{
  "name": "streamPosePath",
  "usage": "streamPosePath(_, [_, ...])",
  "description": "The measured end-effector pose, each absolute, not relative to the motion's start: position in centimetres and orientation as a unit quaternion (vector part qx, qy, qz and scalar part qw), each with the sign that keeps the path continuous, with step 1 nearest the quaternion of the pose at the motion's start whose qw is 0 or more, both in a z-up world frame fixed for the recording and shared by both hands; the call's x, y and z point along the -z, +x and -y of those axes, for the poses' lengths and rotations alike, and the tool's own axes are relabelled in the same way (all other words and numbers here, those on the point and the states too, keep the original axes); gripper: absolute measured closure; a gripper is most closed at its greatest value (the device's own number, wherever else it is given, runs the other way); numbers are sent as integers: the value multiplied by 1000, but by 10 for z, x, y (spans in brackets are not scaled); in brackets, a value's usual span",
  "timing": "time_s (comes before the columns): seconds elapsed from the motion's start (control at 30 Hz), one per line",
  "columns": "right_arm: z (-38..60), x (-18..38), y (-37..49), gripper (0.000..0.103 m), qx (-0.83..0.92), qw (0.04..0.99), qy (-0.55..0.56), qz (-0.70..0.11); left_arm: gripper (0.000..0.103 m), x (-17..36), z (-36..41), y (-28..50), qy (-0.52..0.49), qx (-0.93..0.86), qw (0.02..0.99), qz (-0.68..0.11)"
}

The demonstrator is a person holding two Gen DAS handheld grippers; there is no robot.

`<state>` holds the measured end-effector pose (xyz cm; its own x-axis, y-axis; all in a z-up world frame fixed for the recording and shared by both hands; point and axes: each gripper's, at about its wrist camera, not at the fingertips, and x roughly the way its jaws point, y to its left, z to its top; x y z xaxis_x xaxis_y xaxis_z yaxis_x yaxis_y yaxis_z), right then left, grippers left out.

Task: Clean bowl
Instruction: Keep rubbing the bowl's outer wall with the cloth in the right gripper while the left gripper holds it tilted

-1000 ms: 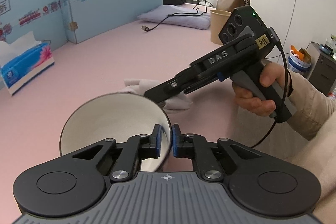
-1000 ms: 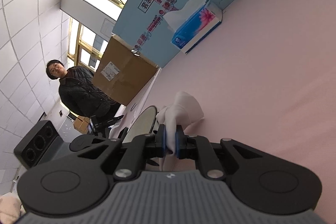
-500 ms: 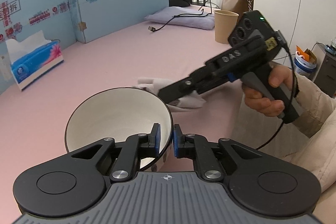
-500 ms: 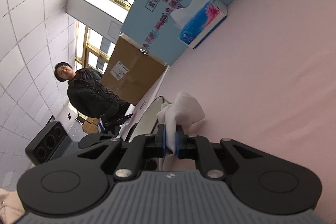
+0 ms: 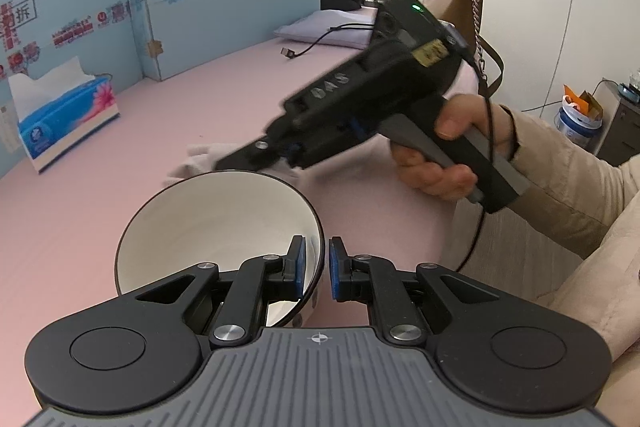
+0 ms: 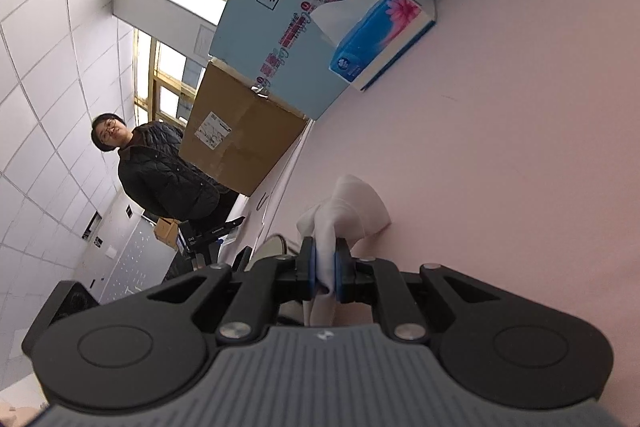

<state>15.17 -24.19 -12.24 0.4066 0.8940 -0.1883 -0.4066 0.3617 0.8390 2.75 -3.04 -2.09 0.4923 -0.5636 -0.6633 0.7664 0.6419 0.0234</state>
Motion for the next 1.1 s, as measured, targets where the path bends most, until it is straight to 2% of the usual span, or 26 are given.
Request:
streamPosePath(0.23, [247, 124, 138, 91, -430, 755, 370, -329, 85, 22, 31, 29, 162, 383, 851, -320])
streamPosePath(0.63, [259, 127, 111, 92, -426, 755, 380, -322, 75, 17, 50, 48, 155, 360, 862, -323])
streamPosePath(0.73, [262, 128, 104, 92, -425, 756, 382, -320, 78, 18, 51, 49, 158, 363, 860, -322])
streamPosePath(0.9, [267, 130, 93, 91, -423, 756, 386, -317, 88, 18, 43, 39, 163, 379, 852, -323])
streamPosePath(1.1, [271, 135, 100, 92, -423, 751, 395, -319, 90, 18, 31, 30, 165, 388, 846, -327])
